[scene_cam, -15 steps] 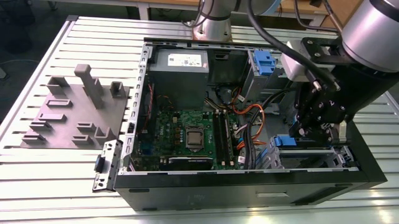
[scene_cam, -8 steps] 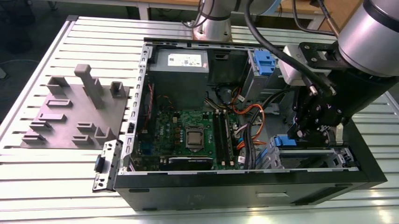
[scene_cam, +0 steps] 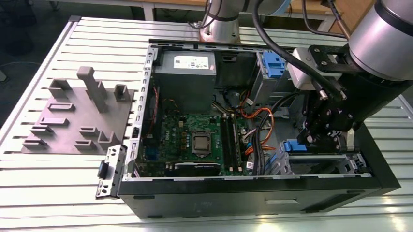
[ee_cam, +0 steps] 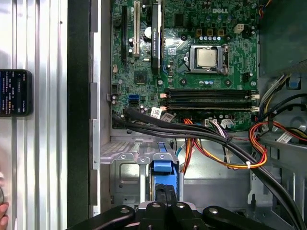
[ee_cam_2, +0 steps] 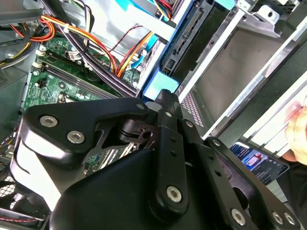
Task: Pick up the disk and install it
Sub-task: 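Insert the disk into the insertion slot, then insert the first disk wire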
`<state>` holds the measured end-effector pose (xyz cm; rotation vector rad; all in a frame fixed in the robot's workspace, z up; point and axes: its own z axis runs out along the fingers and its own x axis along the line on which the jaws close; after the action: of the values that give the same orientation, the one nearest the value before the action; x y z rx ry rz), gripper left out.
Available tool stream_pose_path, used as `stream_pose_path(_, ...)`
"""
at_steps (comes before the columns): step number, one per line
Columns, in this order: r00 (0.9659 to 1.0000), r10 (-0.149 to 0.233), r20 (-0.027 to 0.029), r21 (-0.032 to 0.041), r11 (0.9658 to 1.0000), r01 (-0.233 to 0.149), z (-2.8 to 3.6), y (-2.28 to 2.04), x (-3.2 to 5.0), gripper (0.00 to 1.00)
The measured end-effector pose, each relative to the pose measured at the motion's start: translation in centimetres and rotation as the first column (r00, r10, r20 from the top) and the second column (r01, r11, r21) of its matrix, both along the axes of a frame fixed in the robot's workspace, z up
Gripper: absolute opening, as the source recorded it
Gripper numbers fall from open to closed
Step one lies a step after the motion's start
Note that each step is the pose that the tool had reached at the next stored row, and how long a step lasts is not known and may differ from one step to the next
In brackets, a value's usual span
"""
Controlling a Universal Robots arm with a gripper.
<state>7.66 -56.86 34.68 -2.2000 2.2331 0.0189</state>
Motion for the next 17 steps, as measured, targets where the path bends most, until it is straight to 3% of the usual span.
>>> stream_pose_path(17, 1.0, 0.0, 0.0, 0.0, 1.0, 0.0, -0.07, 0.0, 0.0, 0.11)
